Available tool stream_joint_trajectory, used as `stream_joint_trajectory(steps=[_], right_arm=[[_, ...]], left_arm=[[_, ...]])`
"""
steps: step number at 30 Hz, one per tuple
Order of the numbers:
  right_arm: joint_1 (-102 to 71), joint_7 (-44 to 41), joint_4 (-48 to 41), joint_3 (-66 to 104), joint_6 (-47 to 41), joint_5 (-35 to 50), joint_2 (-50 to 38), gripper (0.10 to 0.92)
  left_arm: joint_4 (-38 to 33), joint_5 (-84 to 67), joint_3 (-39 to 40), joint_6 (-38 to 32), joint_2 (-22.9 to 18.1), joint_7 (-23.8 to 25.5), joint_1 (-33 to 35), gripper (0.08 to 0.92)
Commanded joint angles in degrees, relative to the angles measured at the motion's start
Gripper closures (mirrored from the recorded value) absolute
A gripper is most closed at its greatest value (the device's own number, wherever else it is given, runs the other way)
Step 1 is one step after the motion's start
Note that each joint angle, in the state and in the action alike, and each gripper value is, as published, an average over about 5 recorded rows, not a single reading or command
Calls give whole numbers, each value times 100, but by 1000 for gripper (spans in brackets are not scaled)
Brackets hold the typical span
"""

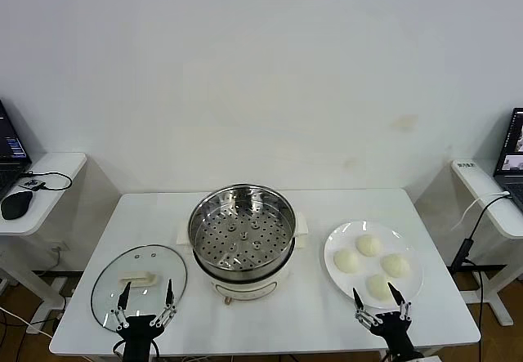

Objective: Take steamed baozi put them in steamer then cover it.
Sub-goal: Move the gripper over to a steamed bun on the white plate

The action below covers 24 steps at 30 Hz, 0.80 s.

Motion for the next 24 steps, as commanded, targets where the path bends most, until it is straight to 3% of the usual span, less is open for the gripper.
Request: stream_joint_trajectory(steps=[1,9,16,24], right_arm=[[244,40,-46,33,128,-586,-112,203],[1417,-168,-465,221,-459,-1820,-1327,203],[2351,-1185,-884,-61,-1512,-2315,-3063,203],[3959,-2434,-1495,-1739,-2211,-2027,-4907,203]], left_arm=[[-8,62,53,82,36,35,-2,177],[-52,334,197,279,37,-206,-48,177],[-58,493,188,426,52,-289,-75,177],[-43,508,173,545,57,-345,-123,177]])
